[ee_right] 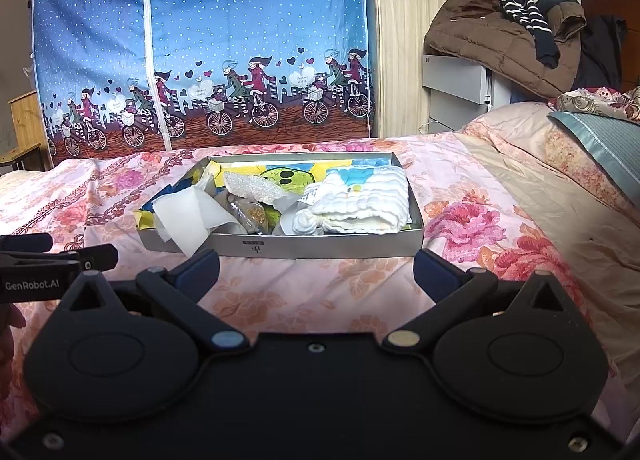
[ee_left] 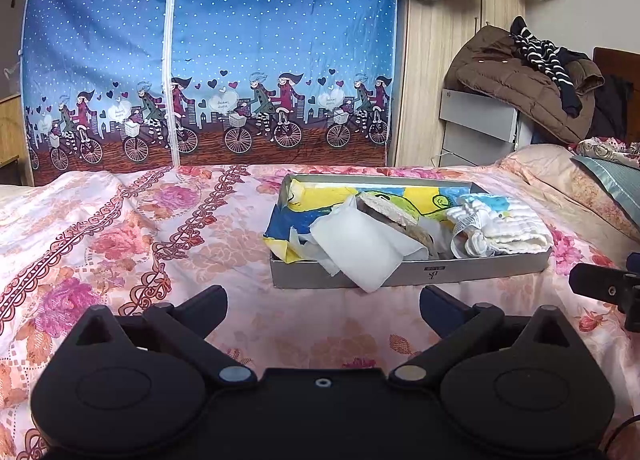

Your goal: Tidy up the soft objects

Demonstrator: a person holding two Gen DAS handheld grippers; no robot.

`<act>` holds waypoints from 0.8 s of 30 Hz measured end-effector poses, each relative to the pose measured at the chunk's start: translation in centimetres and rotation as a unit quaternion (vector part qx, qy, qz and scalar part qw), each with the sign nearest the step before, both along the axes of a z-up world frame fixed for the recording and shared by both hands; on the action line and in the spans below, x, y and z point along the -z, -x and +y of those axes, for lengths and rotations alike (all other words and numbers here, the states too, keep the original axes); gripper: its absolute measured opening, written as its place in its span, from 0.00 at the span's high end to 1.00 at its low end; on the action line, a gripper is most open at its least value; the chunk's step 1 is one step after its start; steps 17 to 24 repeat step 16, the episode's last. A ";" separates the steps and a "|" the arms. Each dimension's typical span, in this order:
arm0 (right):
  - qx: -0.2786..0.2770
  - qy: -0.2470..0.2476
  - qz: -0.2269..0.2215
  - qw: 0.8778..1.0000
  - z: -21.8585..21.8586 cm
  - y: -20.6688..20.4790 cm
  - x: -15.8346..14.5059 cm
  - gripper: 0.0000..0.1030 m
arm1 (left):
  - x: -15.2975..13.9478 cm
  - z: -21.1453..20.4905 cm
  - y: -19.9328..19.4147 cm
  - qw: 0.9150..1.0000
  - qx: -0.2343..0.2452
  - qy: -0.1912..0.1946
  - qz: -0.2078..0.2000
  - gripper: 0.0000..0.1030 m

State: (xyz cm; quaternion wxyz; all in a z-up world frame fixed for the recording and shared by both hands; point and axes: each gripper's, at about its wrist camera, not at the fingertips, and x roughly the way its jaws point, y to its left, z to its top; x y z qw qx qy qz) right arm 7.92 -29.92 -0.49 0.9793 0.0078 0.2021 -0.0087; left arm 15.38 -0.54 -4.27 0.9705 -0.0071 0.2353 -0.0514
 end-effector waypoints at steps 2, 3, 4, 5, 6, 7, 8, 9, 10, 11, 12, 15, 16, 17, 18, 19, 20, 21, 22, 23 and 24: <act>0.000 0.000 0.000 1.000 0.0 0.0 0.0 0.01 | 0.0 0.0 0.0 1.000 0.001 0.000 0.000 0.01; 0.000 0.000 0.000 1.000 0.0 0.0 0.0 0.01 | 0.0 0.0 0.0 1.000 0.000 0.001 0.001 0.01; 0.000 0.000 0.000 1.000 0.0 0.0 0.0 0.01 | 0.0 0.0 0.0 1.000 0.000 0.001 0.001 0.01; 0.000 0.000 0.000 1.000 0.0 0.0 0.0 0.01 | 0.0 0.0 0.0 1.000 0.000 0.000 0.000 0.01; 0.000 0.000 0.000 1.000 0.0 0.0 0.0 0.01 | 0.0 0.0 0.0 1.000 -0.001 0.001 0.000 0.01; 0.000 0.000 0.000 1.000 0.0 0.0 0.0 0.01 | 0.0 0.0 0.0 1.000 -0.001 0.001 0.000 0.01; 0.000 0.000 0.000 1.000 0.0 0.0 0.0 0.01 | 0.0 0.0 0.0 1.000 -0.001 0.002 0.001 0.01; 0.000 0.000 0.001 1.000 0.0 0.0 0.0 0.01 | 0.1 0.0 0.0 1.000 -0.002 0.002 0.005 0.01; 0.000 0.001 0.001 1.000 0.1 0.0 0.1 0.01 | 0.1 -0.1 0.0 1.000 -0.004 0.001 0.009 0.01; 0.000 0.001 0.002 1.000 0.1 0.0 0.2 0.01 | 0.2 -0.2 -0.1 1.000 -0.004 -0.001 0.015 0.01; -0.001 0.001 0.002 1.000 0.1 0.0 0.2 0.01 | 0.3 -0.2 -0.1 1.000 -0.002 -0.003 0.020 0.01; -0.002 0.001 0.002 1.000 0.2 -0.1 0.3 0.01 | 0.5 -0.2 0.1 1.000 0.015 0.001 0.014 0.01; -0.003 0.001 0.003 1.000 0.3 -0.1 0.4 0.01 | 0.5 -0.3 0.1 1.000 0.015 -0.002 0.012 0.01; -0.003 0.001 0.003 1.000 0.3 -0.1 0.4 0.01 | 0.5 -0.3 0.1 1.000 0.015 -0.002 0.012 0.01; -0.003 0.001 0.003 1.000 0.3 -0.1 0.4 0.01 | 0.5 -0.3 0.1 1.000 0.015 -0.002 0.012 0.01; -0.003 0.001 0.003 1.000 0.3 -0.1 0.4 0.01 | 0.5 -0.3 0.1 1.000 0.015 -0.002 0.012 0.01; -0.003 0.001 0.003 1.000 0.3 -0.1 0.4 0.01 | 0.5 -0.3 0.1 1.000 0.015 -0.002 0.012 0.01; -0.003 0.001 0.003 1.000 0.3 -0.1 0.4 0.01 | 0.5 -0.3 0.1 1.000 0.015 -0.002 0.012 0.01; -0.003 0.001 0.003 1.000 0.3 -0.1 0.4 0.01 | 0.5 -0.3 0.1 1.000 0.015 -0.002 0.012 0.01; -0.003 0.001 0.003 1.000 0.3 -0.1 0.4 0.01 | 0.5 -0.3 0.1 1.000 0.015 -0.002 0.012 0.01; -0.003 0.001 0.003 1.000 0.3 -0.1 0.4 0.01 | 0.5 -0.3 0.1 1.000 0.015 -0.002 0.012 0.01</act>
